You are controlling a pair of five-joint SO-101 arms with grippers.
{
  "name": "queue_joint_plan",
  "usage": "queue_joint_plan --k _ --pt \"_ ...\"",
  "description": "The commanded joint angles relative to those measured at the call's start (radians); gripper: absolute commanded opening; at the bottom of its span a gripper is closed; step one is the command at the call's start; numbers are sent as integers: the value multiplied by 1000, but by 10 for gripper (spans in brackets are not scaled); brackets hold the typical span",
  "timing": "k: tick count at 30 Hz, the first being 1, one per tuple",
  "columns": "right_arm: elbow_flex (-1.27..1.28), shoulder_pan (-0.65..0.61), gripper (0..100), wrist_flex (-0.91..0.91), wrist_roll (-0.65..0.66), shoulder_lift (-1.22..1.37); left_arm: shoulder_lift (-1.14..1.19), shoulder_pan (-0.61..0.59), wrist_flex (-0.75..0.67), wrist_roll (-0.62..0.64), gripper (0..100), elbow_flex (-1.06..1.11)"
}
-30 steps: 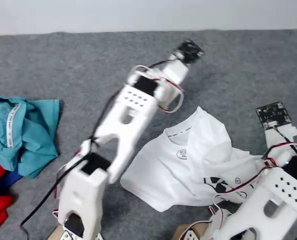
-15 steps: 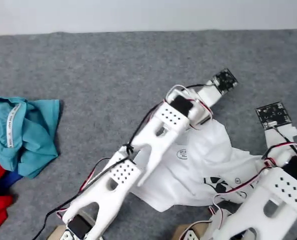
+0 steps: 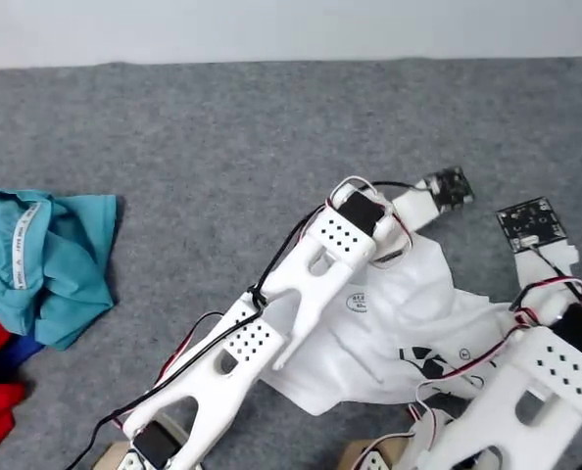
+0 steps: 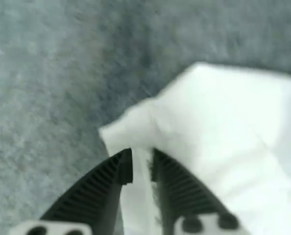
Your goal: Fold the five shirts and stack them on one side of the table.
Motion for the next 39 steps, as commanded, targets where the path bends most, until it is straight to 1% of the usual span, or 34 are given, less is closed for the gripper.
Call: queue_joint_plan --k 1,4,8,12,17,21,24,27,30,32,35,39 --pt "-5 -18 10 -16 8 -15 -15 9 117 -89 5 -42" --pt "-5 -18 10 -16 8 -15 -15 8 195 -106 5 -42" --pt "-6 -18 10 -16 6 -15 -21 -25 255 -103 4 -67" --pt "-9 -18 10 -16 6 -15 -83 -89 256 -44 3 -119" --pt "-12 -18 10 -16 6 -16 -221 -132 258 -31 3 -64" --pt "-12 -15 10 -15 6 -18 -331 -126 253 -29 4 15" --pt "-12 -12 10 -10 6 -25 -347 -97 221 2 8 59" --pt "-6 -18 10 -8 6 -56 -336 -69 160 26 72 107" --pt "-5 -18 10 -7 6 -68 -301 -41 95 123 160 127" --pt "-5 -16 10 -5 6 -70 -267 -25 66 166 200 125" --pt "-5 -15 10 -5 8 -76 -209 -8 44 181 216 124" --pt "-5 -15 10 -5 8 -76 -129 -2 49 181 217 127"
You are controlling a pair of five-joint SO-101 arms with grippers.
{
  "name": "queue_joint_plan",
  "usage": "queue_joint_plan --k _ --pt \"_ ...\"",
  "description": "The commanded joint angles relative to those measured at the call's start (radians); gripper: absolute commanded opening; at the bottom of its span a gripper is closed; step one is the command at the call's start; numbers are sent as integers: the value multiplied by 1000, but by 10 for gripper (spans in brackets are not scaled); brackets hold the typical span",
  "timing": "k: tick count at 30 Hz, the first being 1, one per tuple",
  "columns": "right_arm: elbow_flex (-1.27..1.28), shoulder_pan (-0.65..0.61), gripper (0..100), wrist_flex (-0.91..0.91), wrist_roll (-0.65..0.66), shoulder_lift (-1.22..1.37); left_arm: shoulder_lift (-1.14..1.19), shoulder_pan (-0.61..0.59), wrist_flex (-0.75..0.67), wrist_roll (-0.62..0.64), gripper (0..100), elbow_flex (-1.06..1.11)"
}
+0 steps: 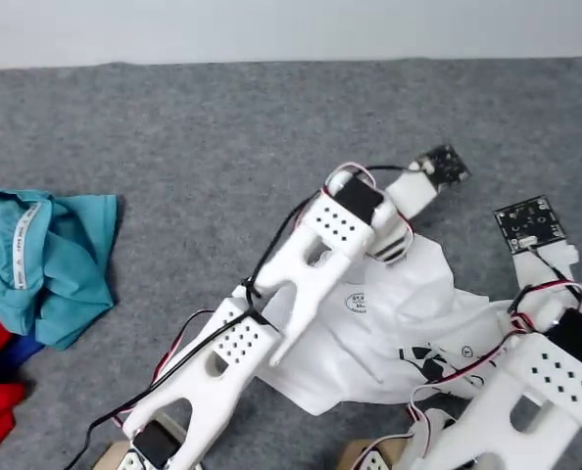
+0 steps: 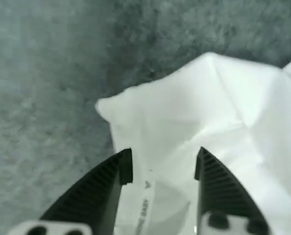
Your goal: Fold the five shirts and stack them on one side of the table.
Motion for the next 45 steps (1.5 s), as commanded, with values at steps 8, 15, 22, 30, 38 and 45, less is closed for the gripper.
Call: queue_joint_plan --k 8,15,22,30,38,45 --pt "-5 -10 10 -5 8 -30 58 2 63 -43 156 -22" --pt "-5 -13 10 -12 8 -30 58 5 132 -135 2 -24" --pt "-9 -68 10 -16 6 -30 -23 -72 195 -129 3 -1" --pt "-11 -173 10 -105 -35 -27 -353 -166 195 -133 3 343" --pt "-6 -337 10 -147 -35 -21 -798 -273 193 -184 3 886" --pt "-6 -403 10 -211 -38 -24 -1094 -404 192 -204 3 1055"
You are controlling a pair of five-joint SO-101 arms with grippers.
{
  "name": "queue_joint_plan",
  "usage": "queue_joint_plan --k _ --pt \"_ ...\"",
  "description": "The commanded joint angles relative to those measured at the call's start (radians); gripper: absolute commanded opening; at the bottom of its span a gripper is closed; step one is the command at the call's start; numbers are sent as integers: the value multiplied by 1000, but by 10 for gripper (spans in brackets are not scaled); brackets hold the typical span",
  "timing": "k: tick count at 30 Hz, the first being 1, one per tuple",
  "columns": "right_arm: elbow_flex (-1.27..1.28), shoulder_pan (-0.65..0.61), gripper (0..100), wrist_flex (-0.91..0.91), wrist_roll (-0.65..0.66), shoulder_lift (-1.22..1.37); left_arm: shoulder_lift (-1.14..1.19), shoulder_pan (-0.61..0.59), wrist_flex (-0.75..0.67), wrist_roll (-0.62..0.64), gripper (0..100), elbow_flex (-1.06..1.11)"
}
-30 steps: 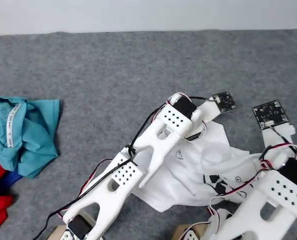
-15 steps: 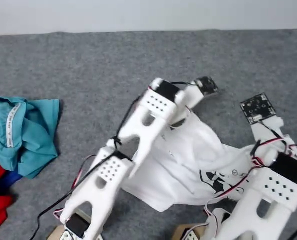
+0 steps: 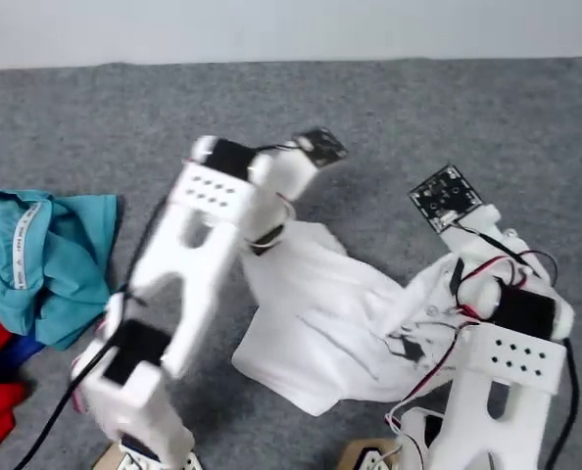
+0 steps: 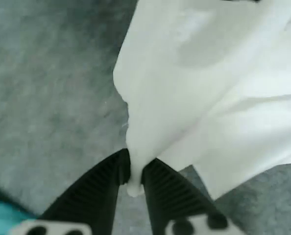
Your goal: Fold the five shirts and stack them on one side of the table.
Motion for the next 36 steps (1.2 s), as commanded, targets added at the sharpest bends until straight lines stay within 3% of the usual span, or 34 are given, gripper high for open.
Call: queue_joint_plan --k 1,7,14,18,24,31,36 --pt "-9 -22 10 -48 -26 -22 -167 -61 29 -20 3 19" --pt "21 -24 10 -174 -60 -7 -147 -74 -12 -21 4 21" --pt "61 -16 10 -383 -55 188 81 -94 -269 -17 6 19" --pt "61 4 10 -515 -55 332 216 -114 -339 -17 45 -10" --pt "17 62 10 -588 -54 473 267 -153 -245 63 196 -225" --pt "-5 62 10 -587 -57 489 275 -110 18 35 211 -510" --pt "-6 64 10 -558 -58 486 236 -106 34 12 209 -438"
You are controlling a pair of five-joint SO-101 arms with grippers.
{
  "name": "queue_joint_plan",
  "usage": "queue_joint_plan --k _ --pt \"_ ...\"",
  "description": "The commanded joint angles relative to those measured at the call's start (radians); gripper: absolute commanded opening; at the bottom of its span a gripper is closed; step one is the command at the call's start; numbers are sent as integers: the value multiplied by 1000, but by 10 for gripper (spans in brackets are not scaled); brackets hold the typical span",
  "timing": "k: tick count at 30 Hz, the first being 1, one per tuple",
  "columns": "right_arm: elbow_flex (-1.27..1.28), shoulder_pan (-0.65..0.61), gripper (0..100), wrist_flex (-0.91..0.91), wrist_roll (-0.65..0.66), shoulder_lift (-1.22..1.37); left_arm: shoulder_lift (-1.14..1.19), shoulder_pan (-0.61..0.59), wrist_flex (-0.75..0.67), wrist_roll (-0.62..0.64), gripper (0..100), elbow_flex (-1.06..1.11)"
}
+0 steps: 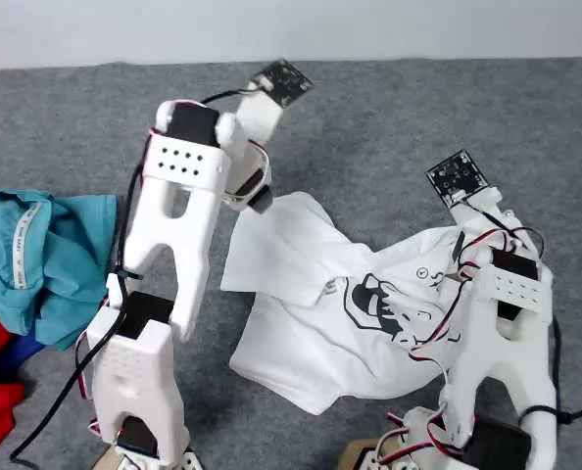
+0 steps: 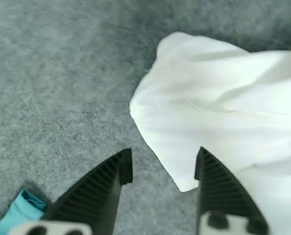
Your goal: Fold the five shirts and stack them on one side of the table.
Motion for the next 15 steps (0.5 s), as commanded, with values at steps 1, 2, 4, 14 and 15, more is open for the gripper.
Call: queue_joint_plan --k 1,2,4,14,15 --pt "-61 7 10 21 -9 -13 -57 6 37 -15 209 50" --pt "-61 7 10 31 -9 -25 -68 12 37 -21 209 87" --pt "-61 7 10 61 -9 -53 -95 25 37 -29 209 165" --pt "-55 5 10 150 -11 -128 -189 58 26 -31 209 432" --pt "-55 5 10 150 -11 -128 -184 57 21 -31 209 447"
